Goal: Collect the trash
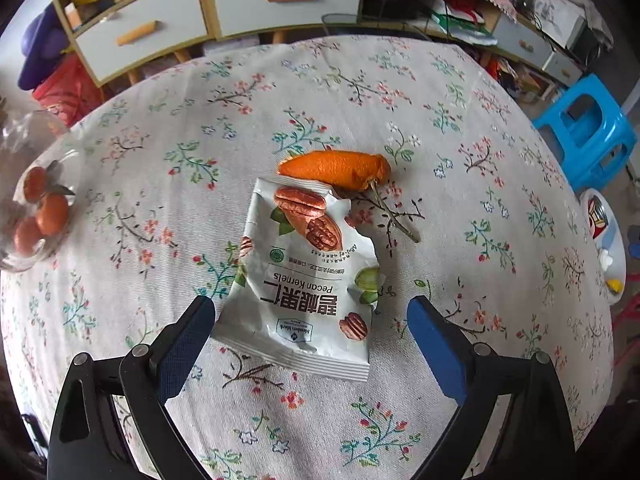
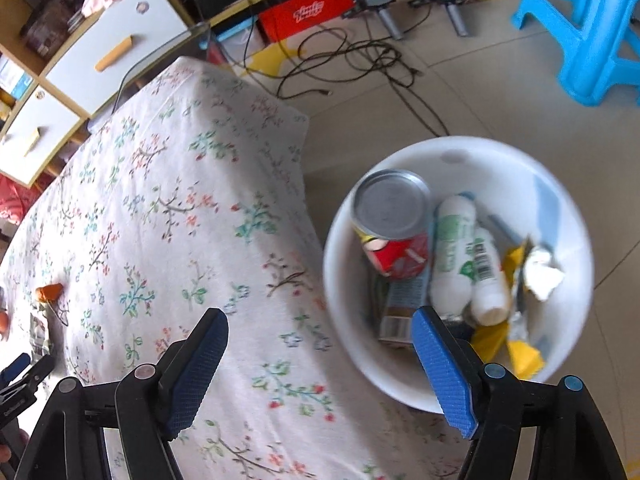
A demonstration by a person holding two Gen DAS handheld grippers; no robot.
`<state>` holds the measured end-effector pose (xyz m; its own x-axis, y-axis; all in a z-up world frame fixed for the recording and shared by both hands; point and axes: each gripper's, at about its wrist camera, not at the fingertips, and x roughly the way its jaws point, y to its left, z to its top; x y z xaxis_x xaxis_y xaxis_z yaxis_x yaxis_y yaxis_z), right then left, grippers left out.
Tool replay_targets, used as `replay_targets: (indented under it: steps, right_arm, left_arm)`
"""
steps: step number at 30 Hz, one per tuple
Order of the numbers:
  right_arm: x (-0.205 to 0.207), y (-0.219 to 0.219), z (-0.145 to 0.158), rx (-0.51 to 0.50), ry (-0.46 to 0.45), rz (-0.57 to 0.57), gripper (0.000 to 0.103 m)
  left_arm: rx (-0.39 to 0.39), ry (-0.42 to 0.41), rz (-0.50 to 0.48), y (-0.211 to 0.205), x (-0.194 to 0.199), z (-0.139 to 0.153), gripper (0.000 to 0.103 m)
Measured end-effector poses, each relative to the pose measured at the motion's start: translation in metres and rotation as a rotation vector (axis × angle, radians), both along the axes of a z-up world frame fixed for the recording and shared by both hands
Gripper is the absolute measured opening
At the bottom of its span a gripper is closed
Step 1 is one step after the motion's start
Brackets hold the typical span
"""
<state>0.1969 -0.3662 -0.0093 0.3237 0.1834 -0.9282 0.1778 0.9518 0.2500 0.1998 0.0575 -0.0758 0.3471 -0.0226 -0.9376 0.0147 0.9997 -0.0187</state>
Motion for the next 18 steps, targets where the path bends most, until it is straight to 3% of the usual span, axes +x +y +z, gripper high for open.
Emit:
replay_targets:
  steps: [5, 9, 15, 16, 18]
  right_arm:
    - [0.006, 0.026, -0.006, -0.015, 0.014, 0.03, 0.08]
    - [0.009, 0.046, -0.009, -0.019, 0.02, 0.056, 0.08]
    - [0.014, 0.082, -0.012, -0.017, 0.026, 0.106, 0.08]
    - [0.015, 0.088, -0.013, -0.016, 0.027, 0.112, 0.08]
    - [0.016, 0.103, -0.014, -0.013, 0.026, 0.131, 0.08]
  left_arm:
    - [0.003, 0.003, -0.009, 0.002, 0.007, -0.004, 0.097]
    - [-0.041, -0.007, -0.001, 0.008, 0.007, 0.002, 0.072]
    - [-0.095, -0.035, 0.023, 0.019, -0.009, 0.016, 0.058]
    - [-0.102, -0.037, 0.028, 0.022, -0.012, 0.018, 0.049]
    - [-0.114, -0.031, 0.04, 0.028, -0.02, 0.022, 0.043]
